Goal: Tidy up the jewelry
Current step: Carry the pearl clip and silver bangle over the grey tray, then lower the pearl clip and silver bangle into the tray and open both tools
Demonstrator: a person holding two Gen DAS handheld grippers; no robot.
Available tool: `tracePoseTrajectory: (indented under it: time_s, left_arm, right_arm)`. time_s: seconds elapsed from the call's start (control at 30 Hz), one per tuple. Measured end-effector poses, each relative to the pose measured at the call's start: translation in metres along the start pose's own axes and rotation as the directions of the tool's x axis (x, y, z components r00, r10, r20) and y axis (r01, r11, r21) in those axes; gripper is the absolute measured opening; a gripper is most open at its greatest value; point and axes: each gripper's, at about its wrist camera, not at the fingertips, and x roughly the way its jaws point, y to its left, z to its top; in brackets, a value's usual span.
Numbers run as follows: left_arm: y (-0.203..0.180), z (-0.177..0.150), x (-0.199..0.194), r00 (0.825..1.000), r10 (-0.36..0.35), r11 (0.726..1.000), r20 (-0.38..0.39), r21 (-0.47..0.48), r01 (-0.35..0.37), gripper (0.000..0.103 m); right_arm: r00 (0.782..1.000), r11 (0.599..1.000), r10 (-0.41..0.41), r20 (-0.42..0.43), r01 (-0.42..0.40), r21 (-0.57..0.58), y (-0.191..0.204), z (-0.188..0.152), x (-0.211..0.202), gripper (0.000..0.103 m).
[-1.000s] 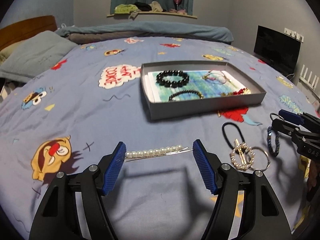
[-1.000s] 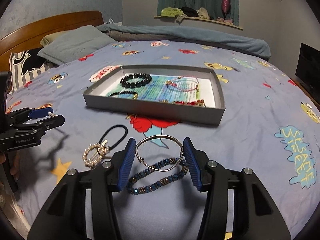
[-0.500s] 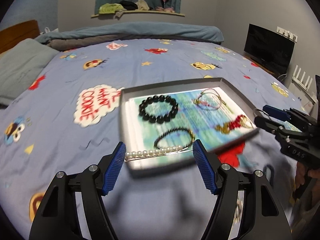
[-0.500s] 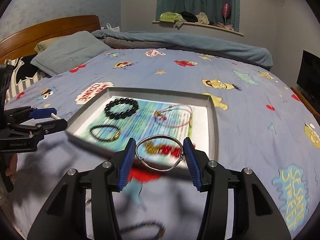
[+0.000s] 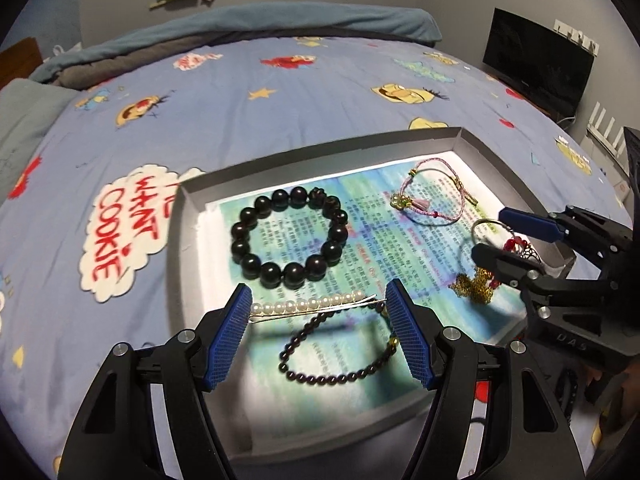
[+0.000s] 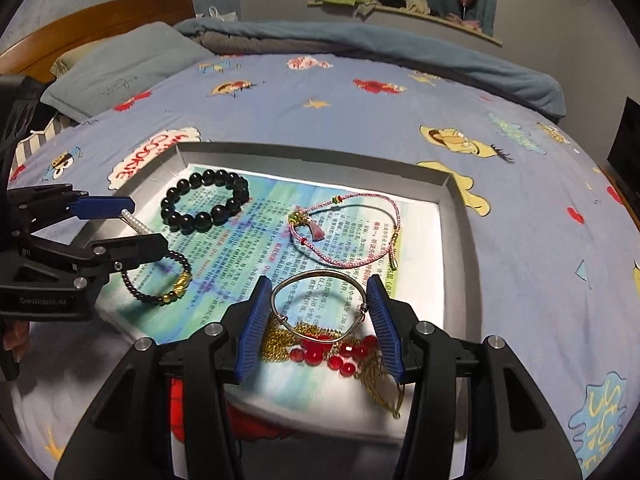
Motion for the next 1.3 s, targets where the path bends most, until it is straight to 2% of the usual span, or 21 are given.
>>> tracePoseTrajectory:
  time_s: [0.2,0.37,0.63,0.83,0.9,0.93,1.03,1.13,1.23,1.3]
  left_arm:
    - [0.002,0.006,0.019,0.999,-0.002,1.000,-0.047,-0.016,0.001,0.070]
    - [0.002,0.007,0.032,0.997,0.027,1.000,-0.067,-0.005,-0.028,0.070]
    - [0.005,0.010,0.039,0.997,0.049,0.999,-0.061,0.004,-0.049,0.070]
    - [0.006,0.010,0.037,0.998,0.027,1.000,-0.059,0.010,-0.027,0.071]
    - [0.006,0.010,0.036,0.998,0.018,1.000,-0.056,0.000,-0.018,0.072]
    - [0.007,0.010,0.035,0.998,0.013,1.000,-0.055,-0.004,-0.013,0.072]
    - [0.009,0.009,0.030,0.999,-0.010,1.000,-0.051,-0.022,0.009,0.072]
    - [0.008,0.007,0.021,0.999,-0.005,1.000,-0.044,-0.020,0.004,0.073]
    - [0.007,0.006,0.010,1.000,0.005,1.000,-0.028,-0.015,-0.005,0.079]
    - [0.006,0.006,-0.001,1.000,0.013,1.000,-0.011,-0.011,-0.013,0.080]
  right_arm:
    - [0.999,0.999,-0.017,-0.037,0.016,-0.039,0.003,0.004,0.017,0.049]
    - [0.998,0.999,-0.024,-0.052,0.021,-0.049,0.002,0.005,0.025,0.049]
    - [0.998,0.999,-0.024,-0.054,0.022,-0.039,-0.002,0.009,0.031,0.049]
    - [0.998,0.999,-0.017,-0.057,0.015,-0.037,-0.003,0.009,0.030,0.051]
    - [0.998,0.999,-0.018,-0.057,0.016,-0.042,-0.002,0.008,0.029,0.054]
    - [0.998,0.999,-0.021,-0.056,0.018,-0.048,-0.001,0.008,0.028,0.060]
    - [0.999,0.997,-0.028,-0.044,0.025,-0.069,0.003,0.006,0.023,0.062]
    - [0.999,0.997,-0.031,-0.030,0.029,-0.075,0.004,0.004,0.016,0.067]
    - [0.999,0.996,-0.038,-0.019,0.036,-0.083,0.004,0.000,0.005,0.072]
    - [0.999,0.996,-0.041,-0.012,0.040,-0.083,0.003,-0.002,-0.004,0.081]
